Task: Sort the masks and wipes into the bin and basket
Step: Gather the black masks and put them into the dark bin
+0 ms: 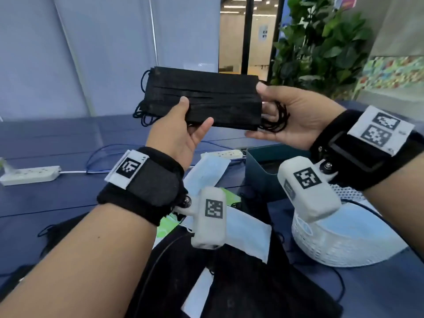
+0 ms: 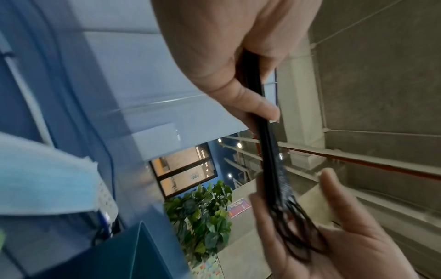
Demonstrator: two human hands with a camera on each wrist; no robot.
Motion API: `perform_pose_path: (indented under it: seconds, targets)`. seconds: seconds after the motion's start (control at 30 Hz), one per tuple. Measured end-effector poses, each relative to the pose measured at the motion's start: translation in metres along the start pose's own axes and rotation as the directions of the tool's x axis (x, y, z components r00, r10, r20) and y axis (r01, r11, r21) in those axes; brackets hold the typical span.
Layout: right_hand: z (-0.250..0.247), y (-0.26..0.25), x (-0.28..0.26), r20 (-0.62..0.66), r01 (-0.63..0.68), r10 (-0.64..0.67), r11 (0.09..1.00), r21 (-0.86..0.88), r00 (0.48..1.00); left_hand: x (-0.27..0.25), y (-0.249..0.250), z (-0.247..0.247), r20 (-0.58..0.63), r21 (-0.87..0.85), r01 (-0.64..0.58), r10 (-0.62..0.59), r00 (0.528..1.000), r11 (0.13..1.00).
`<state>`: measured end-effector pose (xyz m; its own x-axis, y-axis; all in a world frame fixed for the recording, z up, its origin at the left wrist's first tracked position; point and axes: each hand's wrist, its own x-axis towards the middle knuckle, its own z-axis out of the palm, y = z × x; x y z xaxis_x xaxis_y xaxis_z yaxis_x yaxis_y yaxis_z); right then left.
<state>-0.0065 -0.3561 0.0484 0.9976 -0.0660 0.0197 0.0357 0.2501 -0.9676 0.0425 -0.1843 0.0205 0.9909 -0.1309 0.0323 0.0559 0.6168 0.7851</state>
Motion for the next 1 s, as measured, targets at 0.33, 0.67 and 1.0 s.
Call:
perform_pose_path:
  seconds: [0.33,0.67,1.0]
  targets:
    - [-0.069,-0.012,0.008,-0.309,-0.152,0.104,0.98,-0.133,0.945,0.012,-0.031,0.033,0.131,0.263,0.289,-0.331,0.934,0.92]
    - [-0.163,-0.047,0.035,-0.372,-0.395,0.159,0.553,-0.734,0.915,0.054,-0.083,0.078,-0.004,0.738,0.307,-0.451,0.893,0.601]
    - [-0.203,-0.012,0.08,-0.481,-0.473,0.089,0.402,-0.784,0.872,0.103,-0.144,0.084,-0.075,0.94,0.139,-0.208,0.975,0.311]
